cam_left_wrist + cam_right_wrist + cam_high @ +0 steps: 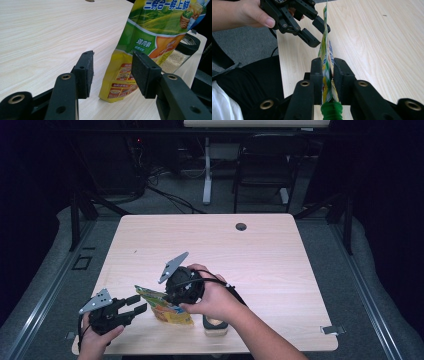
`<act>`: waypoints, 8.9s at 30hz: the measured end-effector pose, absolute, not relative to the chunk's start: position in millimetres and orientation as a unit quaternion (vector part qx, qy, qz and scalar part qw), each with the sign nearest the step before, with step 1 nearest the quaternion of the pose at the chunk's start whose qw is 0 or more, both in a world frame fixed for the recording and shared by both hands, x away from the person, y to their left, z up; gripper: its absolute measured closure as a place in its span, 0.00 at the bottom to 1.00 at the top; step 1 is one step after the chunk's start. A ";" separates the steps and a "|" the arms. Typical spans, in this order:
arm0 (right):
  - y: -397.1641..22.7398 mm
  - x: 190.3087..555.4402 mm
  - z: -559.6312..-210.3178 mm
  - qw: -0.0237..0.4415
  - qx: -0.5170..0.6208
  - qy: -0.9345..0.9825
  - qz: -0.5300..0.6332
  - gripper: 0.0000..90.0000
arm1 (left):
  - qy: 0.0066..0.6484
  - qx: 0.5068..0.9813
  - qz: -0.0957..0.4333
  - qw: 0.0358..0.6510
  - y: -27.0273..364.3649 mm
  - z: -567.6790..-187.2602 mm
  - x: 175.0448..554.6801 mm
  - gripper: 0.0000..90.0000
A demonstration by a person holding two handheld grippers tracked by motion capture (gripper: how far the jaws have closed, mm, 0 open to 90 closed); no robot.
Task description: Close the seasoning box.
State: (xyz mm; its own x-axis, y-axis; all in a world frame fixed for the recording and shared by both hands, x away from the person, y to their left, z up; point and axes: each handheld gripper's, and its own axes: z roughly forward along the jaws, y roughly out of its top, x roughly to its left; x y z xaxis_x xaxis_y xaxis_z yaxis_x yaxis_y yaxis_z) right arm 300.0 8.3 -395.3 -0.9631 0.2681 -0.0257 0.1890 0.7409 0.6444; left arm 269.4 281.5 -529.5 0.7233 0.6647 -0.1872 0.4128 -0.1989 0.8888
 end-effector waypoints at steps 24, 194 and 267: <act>9.2 299.3 -395.4 0.086 0.130 0.926 0.344 1.00 | 0.355 0.761 0.125 0.529 285.3 -527.3 270.5 0.59; -112.2 291.6 -458.3 0.096 0.300 0.870 0.380 0.97 | 0.374 0.750 0.137 0.529 295.7 -526.3 271.8 0.60; -222.1 267.6 -538.7 0.170 0.462 0.781 0.385 0.78 | 0.400 0.745 0.141 0.515 298.2 -535.3 274.4 0.59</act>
State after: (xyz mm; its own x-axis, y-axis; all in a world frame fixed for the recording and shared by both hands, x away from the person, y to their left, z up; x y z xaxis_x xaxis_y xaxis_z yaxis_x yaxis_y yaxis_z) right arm 267.6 -222.1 -538.7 -0.5162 0.8517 0.0902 0.5904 0.2776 0.7579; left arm 274.4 298.2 -535.3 0.6399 0.7412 -0.2026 0.4515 -0.1493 0.8797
